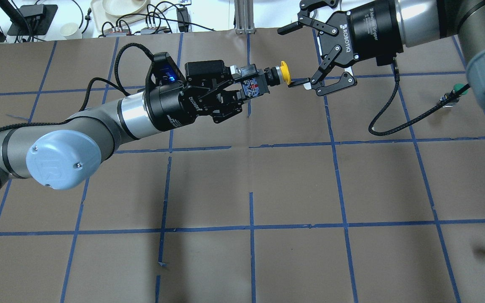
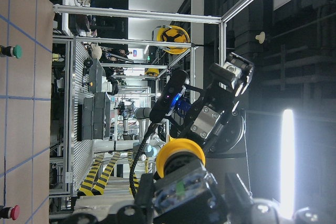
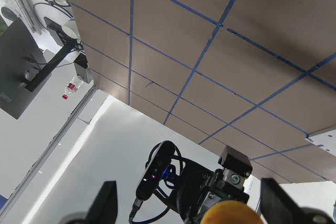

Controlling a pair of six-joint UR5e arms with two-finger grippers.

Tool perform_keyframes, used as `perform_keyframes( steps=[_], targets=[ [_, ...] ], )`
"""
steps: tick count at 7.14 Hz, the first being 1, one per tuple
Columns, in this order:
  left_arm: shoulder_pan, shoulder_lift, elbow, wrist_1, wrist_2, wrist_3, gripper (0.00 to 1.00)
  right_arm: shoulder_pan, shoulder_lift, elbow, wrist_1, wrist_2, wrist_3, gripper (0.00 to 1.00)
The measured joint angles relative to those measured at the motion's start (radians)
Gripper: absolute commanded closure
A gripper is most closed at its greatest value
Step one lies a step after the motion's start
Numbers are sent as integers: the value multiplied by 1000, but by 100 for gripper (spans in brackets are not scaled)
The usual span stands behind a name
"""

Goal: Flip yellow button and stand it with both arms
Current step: 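Bring the open right gripper to the yellow cap while the left gripper holds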

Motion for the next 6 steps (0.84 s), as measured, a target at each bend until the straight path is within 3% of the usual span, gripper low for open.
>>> perform_keyframes(
  steps=[4,5,6],
  targets=[
    [-1,1,2,1,-2,0,97,6,-23,4,5,-19,5,15],
    [-1,2,2,1,-2,0,97,7,-43,13,9,-20,6,24],
    [-2,4,2,2,-2,0,97,7,-62,35,7,-20,5,40]
  ],
)
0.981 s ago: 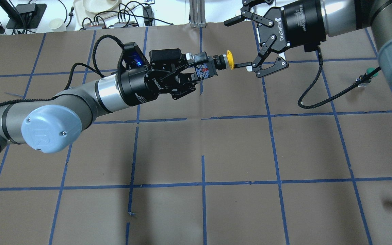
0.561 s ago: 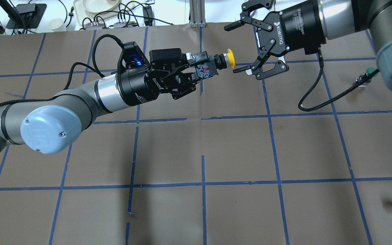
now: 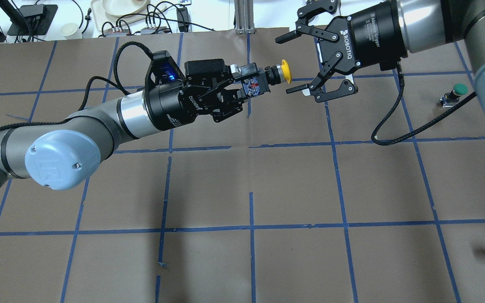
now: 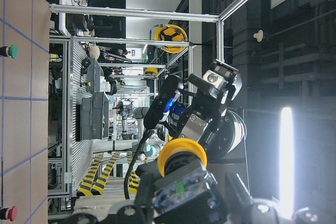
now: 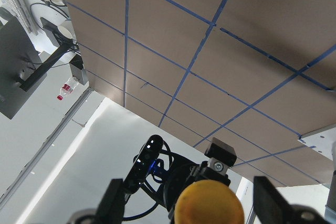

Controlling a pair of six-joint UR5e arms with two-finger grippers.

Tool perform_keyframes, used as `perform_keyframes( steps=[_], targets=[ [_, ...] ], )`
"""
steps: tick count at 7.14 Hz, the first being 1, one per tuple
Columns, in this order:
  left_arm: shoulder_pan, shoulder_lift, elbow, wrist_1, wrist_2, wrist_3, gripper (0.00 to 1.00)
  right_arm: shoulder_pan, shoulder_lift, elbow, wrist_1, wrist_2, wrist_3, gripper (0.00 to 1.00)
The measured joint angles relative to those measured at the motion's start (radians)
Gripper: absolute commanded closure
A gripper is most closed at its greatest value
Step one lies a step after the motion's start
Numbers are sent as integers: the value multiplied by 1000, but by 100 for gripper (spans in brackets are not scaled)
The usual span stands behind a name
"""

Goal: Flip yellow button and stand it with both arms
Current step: 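Bring the open right gripper to the yellow cap while the left gripper holds, then close the right gripper on the yellow cap and open the left gripper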

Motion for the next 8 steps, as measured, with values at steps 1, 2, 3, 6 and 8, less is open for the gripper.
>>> perform_keyframes(
  steps=[1,2,3,6,8],
  targets=[
    [0,3,0,0,0,0,97,0,-11,18,-5,1,-1,58],
    [0,5,0,0,0,0,97,0,-17,27,-8,1,-2,69],
    [1,6,0,0,0,0,97,0,-20,30,-9,2,-1,70],
    [0,6,1,0,3,0,1,0,-23,30,-11,9,4,71],
    [-2,-4,2,5,11,2,0,0,-23,25,-11,11,5,71]
  ],
)
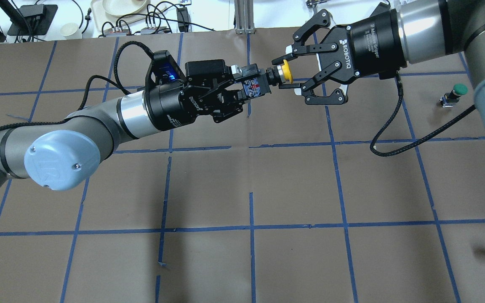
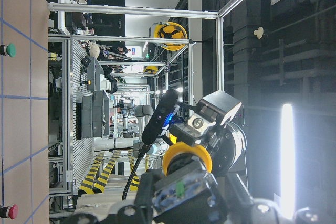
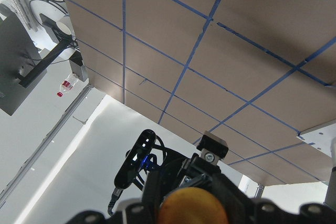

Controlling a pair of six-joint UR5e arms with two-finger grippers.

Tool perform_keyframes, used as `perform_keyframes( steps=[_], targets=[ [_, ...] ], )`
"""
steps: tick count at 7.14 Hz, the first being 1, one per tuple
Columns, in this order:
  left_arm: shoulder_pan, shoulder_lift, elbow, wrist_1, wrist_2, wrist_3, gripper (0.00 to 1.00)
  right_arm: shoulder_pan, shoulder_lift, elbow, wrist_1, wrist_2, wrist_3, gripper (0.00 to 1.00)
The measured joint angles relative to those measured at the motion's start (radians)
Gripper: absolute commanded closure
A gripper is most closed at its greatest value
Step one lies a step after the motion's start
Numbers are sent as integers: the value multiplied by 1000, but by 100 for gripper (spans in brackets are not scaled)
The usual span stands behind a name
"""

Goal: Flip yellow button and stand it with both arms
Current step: 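Close the right gripper on the yellow cap and open the left gripper, then carry the yellow button away with the right gripper while the left gripper withdraws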

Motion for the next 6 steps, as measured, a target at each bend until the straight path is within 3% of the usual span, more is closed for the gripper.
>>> perform_keyframes(
  steps=[4,6],
  targets=[
    [9,4,8,6,16,-31,0,-1,4,-3,-3,-5,0,74],
    [62,18,20,58,149,-134,0,-12,5,-7,-1,-107,-1,75]
  ],
)
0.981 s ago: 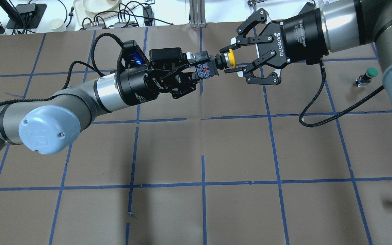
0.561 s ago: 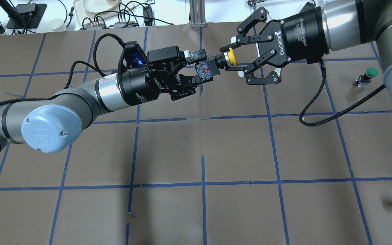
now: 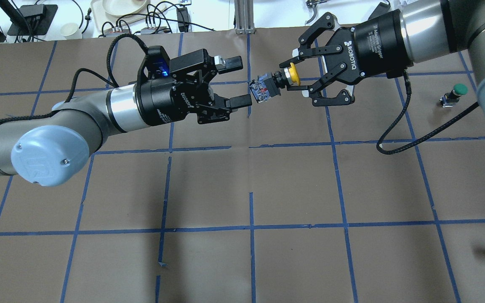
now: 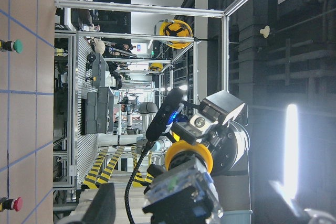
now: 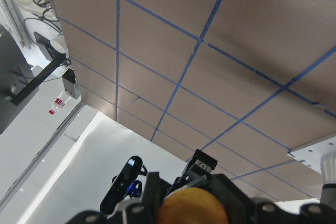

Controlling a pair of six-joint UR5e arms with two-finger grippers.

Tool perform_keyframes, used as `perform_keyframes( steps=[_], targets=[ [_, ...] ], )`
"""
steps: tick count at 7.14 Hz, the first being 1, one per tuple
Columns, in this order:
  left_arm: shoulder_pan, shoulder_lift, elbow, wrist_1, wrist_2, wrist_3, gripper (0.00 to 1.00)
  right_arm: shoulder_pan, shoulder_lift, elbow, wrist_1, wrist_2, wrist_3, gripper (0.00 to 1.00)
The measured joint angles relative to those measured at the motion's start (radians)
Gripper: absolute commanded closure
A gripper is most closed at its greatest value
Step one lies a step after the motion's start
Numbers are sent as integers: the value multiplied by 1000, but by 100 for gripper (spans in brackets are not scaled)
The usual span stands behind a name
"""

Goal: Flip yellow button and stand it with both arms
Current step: 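Carry the yellow button away with the right gripper while the left gripper withdraws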

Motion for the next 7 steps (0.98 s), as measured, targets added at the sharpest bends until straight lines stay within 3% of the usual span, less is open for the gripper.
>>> perform_keyframes(
  steps=[3,5,6,7],
  targets=[
    [98,1,60,70,359,-63,0,-8,-6,3,12,-241,19,86],
    [102,-15,156,83,620,-140,0,-26,-1,8,29,-347,21,80],
    [100,-24,190,103,704,-198,0,-44,-3,7,68,-426,18,78],
    [98,-28,211,134,768,-247,0,-55,-4,6,99,-550,16,86]
  ],
)
